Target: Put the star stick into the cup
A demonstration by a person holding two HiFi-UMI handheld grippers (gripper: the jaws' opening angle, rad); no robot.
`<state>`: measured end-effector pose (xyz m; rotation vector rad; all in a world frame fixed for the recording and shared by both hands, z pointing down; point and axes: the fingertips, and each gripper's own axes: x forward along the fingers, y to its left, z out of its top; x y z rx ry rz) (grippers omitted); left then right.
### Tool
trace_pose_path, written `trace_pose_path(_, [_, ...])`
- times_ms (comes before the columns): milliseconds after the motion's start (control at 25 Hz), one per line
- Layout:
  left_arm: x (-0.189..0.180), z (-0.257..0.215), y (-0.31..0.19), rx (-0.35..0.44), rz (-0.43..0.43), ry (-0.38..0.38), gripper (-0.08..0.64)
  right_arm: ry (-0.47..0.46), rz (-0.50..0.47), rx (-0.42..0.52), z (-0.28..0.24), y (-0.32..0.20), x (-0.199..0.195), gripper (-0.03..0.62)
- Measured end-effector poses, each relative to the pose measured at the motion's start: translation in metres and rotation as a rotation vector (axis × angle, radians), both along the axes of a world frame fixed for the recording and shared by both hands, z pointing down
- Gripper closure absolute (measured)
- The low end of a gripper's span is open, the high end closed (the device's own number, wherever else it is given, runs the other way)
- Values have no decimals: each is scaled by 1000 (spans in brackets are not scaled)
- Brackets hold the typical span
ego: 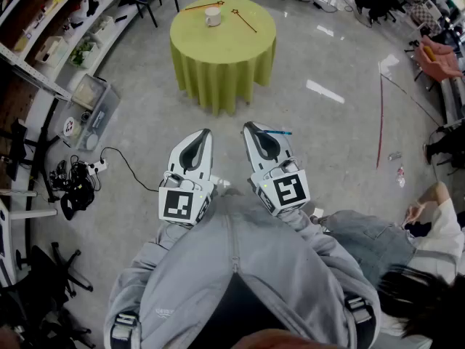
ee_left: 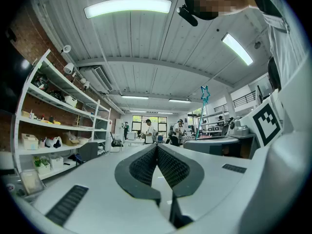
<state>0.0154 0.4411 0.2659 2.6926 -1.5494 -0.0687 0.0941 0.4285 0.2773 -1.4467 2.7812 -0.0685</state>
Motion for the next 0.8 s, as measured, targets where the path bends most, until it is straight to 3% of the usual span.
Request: trace_pose_path(800, [-6,7,-24,-9,-45,-7,543,-54,-18,-34,9,-28,6,554])
